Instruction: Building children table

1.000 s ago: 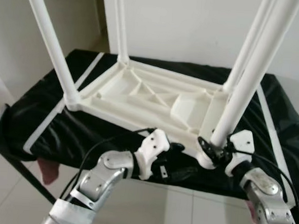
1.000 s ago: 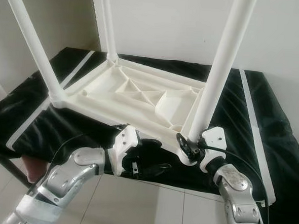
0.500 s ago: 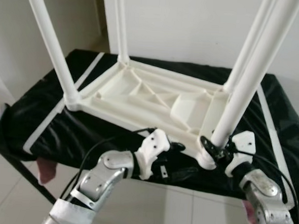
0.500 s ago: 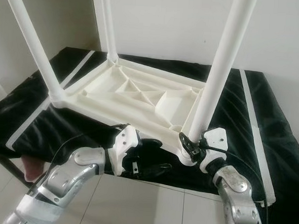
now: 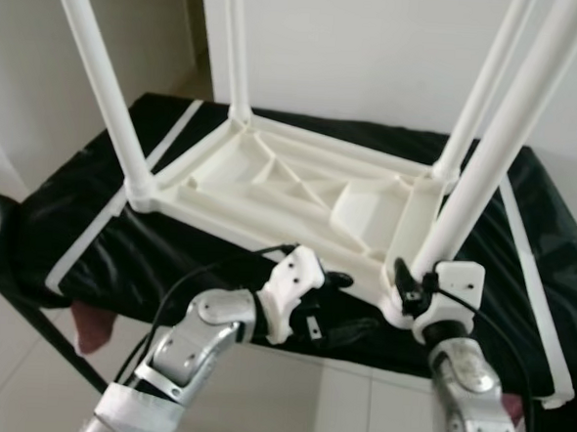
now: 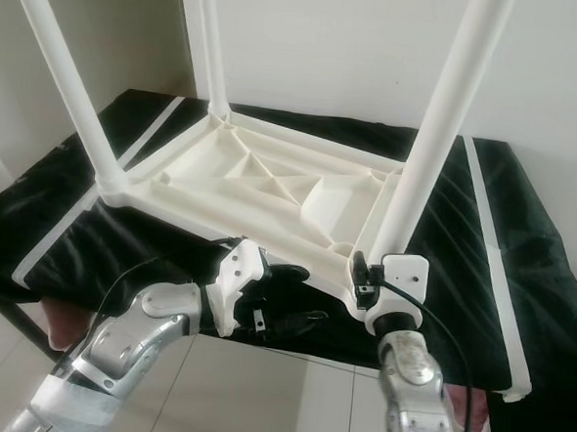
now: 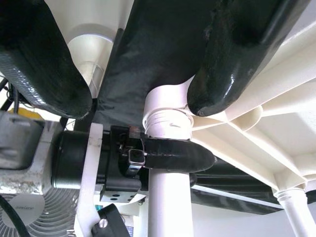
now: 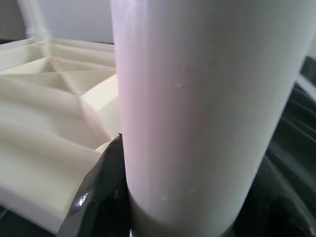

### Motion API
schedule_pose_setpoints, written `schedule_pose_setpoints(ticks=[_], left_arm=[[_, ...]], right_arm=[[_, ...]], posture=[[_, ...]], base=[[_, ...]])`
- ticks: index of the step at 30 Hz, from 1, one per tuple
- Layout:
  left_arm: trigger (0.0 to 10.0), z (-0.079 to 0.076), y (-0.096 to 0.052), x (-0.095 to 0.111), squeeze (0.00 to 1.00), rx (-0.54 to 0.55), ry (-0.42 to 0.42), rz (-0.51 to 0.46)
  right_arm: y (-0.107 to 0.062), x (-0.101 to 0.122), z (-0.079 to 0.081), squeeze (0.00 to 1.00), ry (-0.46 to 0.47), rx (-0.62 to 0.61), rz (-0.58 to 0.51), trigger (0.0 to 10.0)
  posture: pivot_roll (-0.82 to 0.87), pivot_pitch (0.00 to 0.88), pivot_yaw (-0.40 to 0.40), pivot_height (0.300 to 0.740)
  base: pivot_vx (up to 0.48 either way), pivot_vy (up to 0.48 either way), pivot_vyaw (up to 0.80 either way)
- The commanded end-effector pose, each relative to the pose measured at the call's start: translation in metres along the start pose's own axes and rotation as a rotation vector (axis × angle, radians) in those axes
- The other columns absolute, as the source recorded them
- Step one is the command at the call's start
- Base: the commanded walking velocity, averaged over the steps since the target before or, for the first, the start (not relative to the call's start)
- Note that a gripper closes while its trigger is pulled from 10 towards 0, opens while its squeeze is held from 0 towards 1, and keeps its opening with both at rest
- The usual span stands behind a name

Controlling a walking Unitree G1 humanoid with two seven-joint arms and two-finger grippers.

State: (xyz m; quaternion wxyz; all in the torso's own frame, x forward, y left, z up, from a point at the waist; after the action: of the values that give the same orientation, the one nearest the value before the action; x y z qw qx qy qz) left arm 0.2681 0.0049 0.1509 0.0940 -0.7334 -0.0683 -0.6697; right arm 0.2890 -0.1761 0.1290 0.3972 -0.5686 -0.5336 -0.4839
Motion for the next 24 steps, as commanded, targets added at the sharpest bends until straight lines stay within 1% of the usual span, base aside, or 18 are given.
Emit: schedule_pose_setpoints(ticks=[1,2,3,4,6,8,9,12,14,15,17,18,21,24], left_arm=[[10.0,0.003,0.000,0.000,0.00,0.001,0.015,0.013],[10.0,0.003,0.000,0.000,0.00,0.000,0.016,0.013],[10.0,0.003,0.000,0.000,0.00,0.000,0.016,0.013],[10.0,0.003,0.000,0.000,0.00,0.001,0.018,0.013],[10.0,0.003,0.000,0.001,0.00,0.001,0.019,0.013],[10.0,0.004,0.000,0.001,0.00,0.001,0.019,0.013],[10.0,0.004,0.000,0.001,0.00,-0.001,0.021,0.014],[10.0,0.003,0.000,0.000,0.00,-0.007,0.019,0.016],[10.0,0.002,0.001,0.000,0.00,-0.016,0.020,0.020],[10.0,0.002,0.000,0.000,0.00,-0.016,0.022,0.021],[10.0,0.002,0.000,0.000,0.00,-0.015,0.024,0.022],[10.0,0.003,0.000,0.000,0.00,-0.011,0.019,0.020],[10.0,0.003,-0.001,0.000,0.00,-0.010,0.018,0.020],[10.0,0.003,0.000,-0.001,0.00,-0.012,0.018,0.020]], right_arm=[[-0.008,-0.028,-0.013,0.00,0.007,-0.148,0.144,10.0],[-0.008,-0.029,-0.013,0.00,0.013,-0.173,0.154,10.0],[-0.008,-0.029,-0.013,0.00,0.013,-0.173,0.154,10.0],[-0.009,-0.030,-0.011,0.00,0.034,-0.201,0.164,10.0],[-0.010,-0.030,-0.010,0.00,0.047,-0.215,0.167,10.0],[-0.012,-0.027,0.005,0.00,0.086,-0.203,0.172,10.0],[-0.012,-0.025,0.012,0.00,0.090,-0.178,0.168,10.0],[-0.012,-0.022,0.013,0.00,0.092,-0.170,0.156,10.0],[-0.013,-0.019,0.009,0.00,0.086,-0.168,0.137,10.0],[-0.013,-0.018,0.008,0.02,0.085,-0.175,0.130,10.0],[-0.014,-0.017,0.007,0.02,0.085,-0.183,0.127,10.0],[-0.015,-0.017,0.009,1.00,0.123,-0.182,0.131,10.0],[-0.014,-0.013,0.009,1.00,0.137,-0.177,0.117,10.0],[-0.013,-0.007,0.007,1.00,0.112,-0.163,0.085,10.0]], posture=[[-0.04,0.000,-0.001,0.740],[-0.04,0.000,-0.001,0.740],[-0.04,0.000,-0.001,0.740],[-0.04,0.000,0.000,0.740],[-0.04,0.000,0.000,0.740],[-0.04,0.000,0.010,0.740],[-0.05,0.000,0.015,0.740],[-0.05,0.000,0.017,0.740],[-0.05,0.000,0.017,0.740],[-0.05,0.002,0.018,0.740],[-0.05,0.002,0.018,0.740],[-0.05,0.002,0.018,0.740],[-0.05,0.004,0.019,0.740],[-0.06,0.004,0.020,0.740]], base=[[0.000,0.000,0.00],[0.000,0.000,0.00],[0.000,0.000,0.00],[0.000,0.000,0.00],[0.000,0.000,0.00],[0.000,0.000,0.00],[0.000,0.000,0.00],[0.000,0.000,0.00],[0.000,0.000,0.00],[0.000,0.000,0.00],[0.000,0.000,0.00],[0.000,0.000,0.00],[0.000,0.000,0.00],[0.000,0.000,0.00]])
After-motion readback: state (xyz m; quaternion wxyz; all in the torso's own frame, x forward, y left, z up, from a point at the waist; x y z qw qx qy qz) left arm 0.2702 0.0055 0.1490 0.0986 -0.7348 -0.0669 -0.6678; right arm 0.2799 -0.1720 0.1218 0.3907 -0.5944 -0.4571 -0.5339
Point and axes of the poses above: a point about 5 cm out from each wrist's last joint towards the gripper, its own y axis pointing out of the wrist towards the gripper, its own x axis along the axis of the wrist's last joint, z = x × y, the point moved 3 cm from there along y, pointing out of the wrist towards the gripper, and after that the axes turned 11 degrees about -y, right-handed, at the moved point
